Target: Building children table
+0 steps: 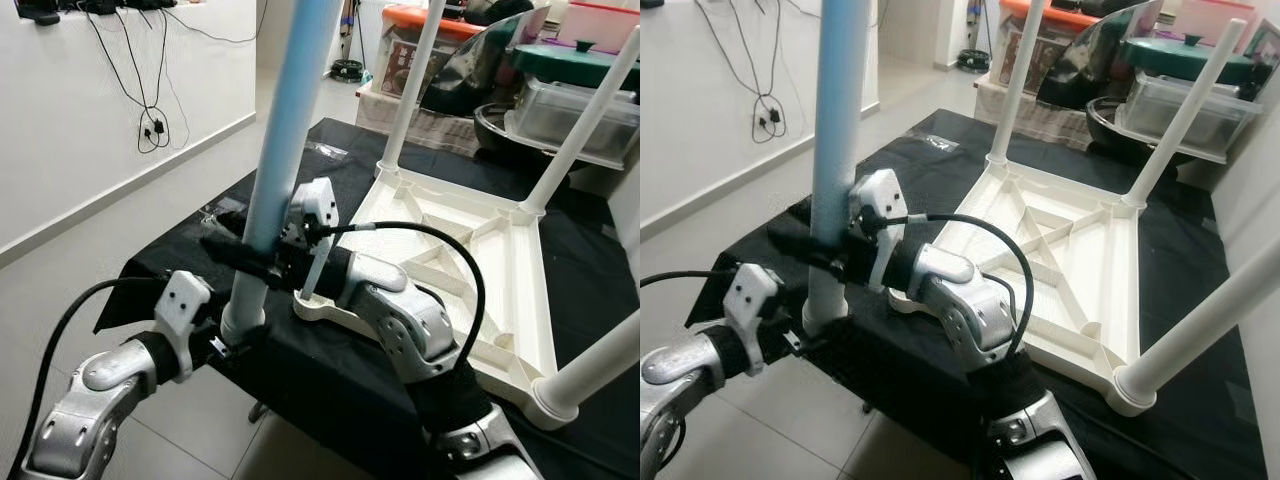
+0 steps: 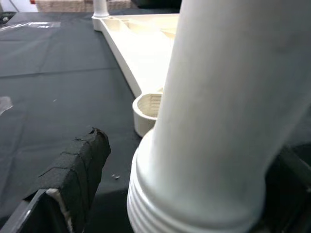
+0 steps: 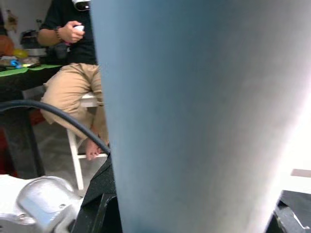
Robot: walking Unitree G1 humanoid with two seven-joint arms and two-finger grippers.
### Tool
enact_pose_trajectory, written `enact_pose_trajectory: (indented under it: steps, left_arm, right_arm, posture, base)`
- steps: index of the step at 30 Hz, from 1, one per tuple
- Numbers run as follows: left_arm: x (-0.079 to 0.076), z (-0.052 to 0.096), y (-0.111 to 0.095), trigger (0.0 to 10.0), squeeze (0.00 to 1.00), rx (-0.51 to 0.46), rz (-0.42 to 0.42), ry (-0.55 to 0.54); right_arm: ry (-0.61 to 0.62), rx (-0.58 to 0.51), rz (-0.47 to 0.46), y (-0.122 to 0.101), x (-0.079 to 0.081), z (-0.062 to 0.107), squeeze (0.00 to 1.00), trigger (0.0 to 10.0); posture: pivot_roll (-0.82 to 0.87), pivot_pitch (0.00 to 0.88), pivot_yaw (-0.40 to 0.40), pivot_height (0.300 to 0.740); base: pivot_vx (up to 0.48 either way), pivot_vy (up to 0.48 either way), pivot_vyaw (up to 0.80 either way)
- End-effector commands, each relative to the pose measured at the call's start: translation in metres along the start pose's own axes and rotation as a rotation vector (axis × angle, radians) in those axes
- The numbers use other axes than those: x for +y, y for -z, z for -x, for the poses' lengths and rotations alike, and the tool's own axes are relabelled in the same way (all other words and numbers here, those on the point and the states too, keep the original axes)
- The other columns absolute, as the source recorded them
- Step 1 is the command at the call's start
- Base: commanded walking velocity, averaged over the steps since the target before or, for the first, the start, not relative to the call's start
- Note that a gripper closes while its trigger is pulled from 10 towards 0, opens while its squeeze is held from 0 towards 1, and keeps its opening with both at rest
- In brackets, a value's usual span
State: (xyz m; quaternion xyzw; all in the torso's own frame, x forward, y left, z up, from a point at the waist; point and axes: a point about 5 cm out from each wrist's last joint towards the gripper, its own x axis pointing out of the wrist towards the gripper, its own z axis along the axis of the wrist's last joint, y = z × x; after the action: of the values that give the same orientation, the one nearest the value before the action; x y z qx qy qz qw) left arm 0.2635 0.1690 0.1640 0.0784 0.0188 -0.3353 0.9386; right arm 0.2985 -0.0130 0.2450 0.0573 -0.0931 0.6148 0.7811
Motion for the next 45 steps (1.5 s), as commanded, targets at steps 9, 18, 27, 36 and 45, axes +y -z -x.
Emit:
enact_pose_trajectory:
  steps: [9, 18, 27, 36, 45]
  left_arm:
    - [0.014, -0.007, 0.004, 10.0, 0.00, 0.021, -0.021, -0.036]
    - [0.009, -0.020, 0.005, 0.0, 0.00, -0.003, -0.036, 0.037]
    - [0.002, -0.016, 0.005, 0.0, 0.00, -0.011, -0.059, 0.083]
    - [0.000, -0.011, -0.001, 10.0, 0.00, -0.001, -0.102, 0.127]
    - [-0.021, 0.002, -0.008, 10.0, 0.00, 0.026, -0.188, 0.292]
  right_arm:
    - [-0.081, 0.004, -0.048, 0.002, 0.011, -0.003, 0.00, 0.0]
    - [-0.107, -0.011, -0.061, -0.003, 0.019, -0.004, 0.00, 0.0]
    - [-0.087, -0.020, -0.085, -0.008, 0.015, -0.005, 0.00, 0.0]
    - [-0.033, -0.044, -0.106, -0.011, 0.007, -0.006, 1.00, 10.0]
    - [-0.175, -0.033, -0.036, -0.011, 0.005, 0.009, 0.00, 10.0]
  posture:
    - [0.08, 0.000, -0.094, 0.740]
    - [0.06, 0.000, -0.080, 0.740]
    - [0.07, 0.000, -0.092, 0.740]
    - [0.07, 0.000, -0.094, 0.740]
    - [0.08, 0.000, -0.096, 0.740]
  base:
    - [0.000, 0.000, 0.00]
    - [0.000, 0.000, 0.00]
    - [0.000, 0.000, 0.00]
    - [0.000, 0.000, 0.00]
    - [0.000, 0.000, 0.00]
